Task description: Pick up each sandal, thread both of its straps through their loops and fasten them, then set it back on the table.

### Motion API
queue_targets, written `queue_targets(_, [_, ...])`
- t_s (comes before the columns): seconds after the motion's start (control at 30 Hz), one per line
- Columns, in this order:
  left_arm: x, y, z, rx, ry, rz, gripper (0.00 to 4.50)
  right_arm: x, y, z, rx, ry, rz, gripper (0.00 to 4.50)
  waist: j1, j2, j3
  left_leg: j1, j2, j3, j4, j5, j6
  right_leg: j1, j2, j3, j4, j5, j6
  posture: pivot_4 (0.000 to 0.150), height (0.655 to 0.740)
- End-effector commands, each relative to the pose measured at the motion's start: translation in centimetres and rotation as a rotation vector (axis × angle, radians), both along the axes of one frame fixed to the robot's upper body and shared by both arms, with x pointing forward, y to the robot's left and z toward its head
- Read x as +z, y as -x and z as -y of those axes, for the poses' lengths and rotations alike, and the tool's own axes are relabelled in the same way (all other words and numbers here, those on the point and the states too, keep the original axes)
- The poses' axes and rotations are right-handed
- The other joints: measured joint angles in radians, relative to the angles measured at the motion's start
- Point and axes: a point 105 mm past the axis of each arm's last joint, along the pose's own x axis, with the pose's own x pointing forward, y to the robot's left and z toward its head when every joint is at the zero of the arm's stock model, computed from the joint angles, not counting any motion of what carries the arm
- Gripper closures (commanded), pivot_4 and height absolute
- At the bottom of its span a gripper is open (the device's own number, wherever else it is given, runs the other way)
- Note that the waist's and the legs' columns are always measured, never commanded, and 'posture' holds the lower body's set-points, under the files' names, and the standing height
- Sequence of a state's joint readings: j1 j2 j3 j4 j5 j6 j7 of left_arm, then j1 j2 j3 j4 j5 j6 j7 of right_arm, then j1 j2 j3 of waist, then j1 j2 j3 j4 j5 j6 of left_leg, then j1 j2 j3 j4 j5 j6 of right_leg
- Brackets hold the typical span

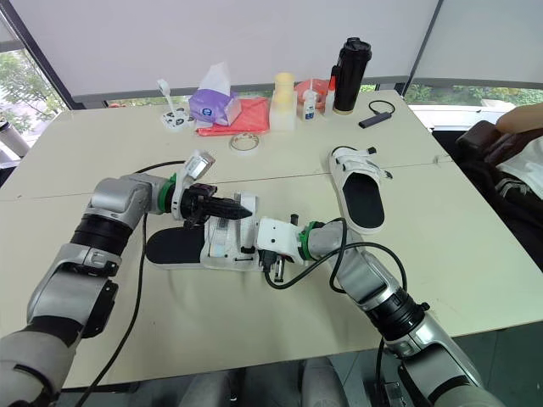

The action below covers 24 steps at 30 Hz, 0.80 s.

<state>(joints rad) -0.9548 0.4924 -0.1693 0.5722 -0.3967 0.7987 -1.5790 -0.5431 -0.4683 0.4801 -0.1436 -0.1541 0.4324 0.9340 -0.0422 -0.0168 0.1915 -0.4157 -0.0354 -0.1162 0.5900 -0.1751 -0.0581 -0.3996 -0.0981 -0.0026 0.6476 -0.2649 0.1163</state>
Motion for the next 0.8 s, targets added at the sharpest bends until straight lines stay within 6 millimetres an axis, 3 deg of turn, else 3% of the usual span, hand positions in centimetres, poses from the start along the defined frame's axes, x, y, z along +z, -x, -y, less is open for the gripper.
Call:
queue_targets(0.03, [0.7, 0.0, -0.2, -0.001, 0.014, 0.031, 4.48, -1.8, 0.6, 0.2, -0.005, 0.039, -0.062, 4.50, 0.000, 0.000, 0.000, 0.000, 0.000, 0.000, 0.000, 0.000, 0.000, 0.000, 0.000, 0.000, 0.000, 0.000, 0.000, 0.150, 0.7400])
queue_targets(0.8, [-1.1, 0.3, -0.8, 0.003, -0.022, 0.005, 4.48, -1.9, 0.7, 0.3, -0.008, 0.041, -0.066, 4.50, 0.000, 0.000, 0.000, 0.000, 0.000, 0.000, 0.000, 0.000, 0.000, 0.000, 0.000, 0.000, 0.000, 0.000, 0.000, 0.150, 0.7400])
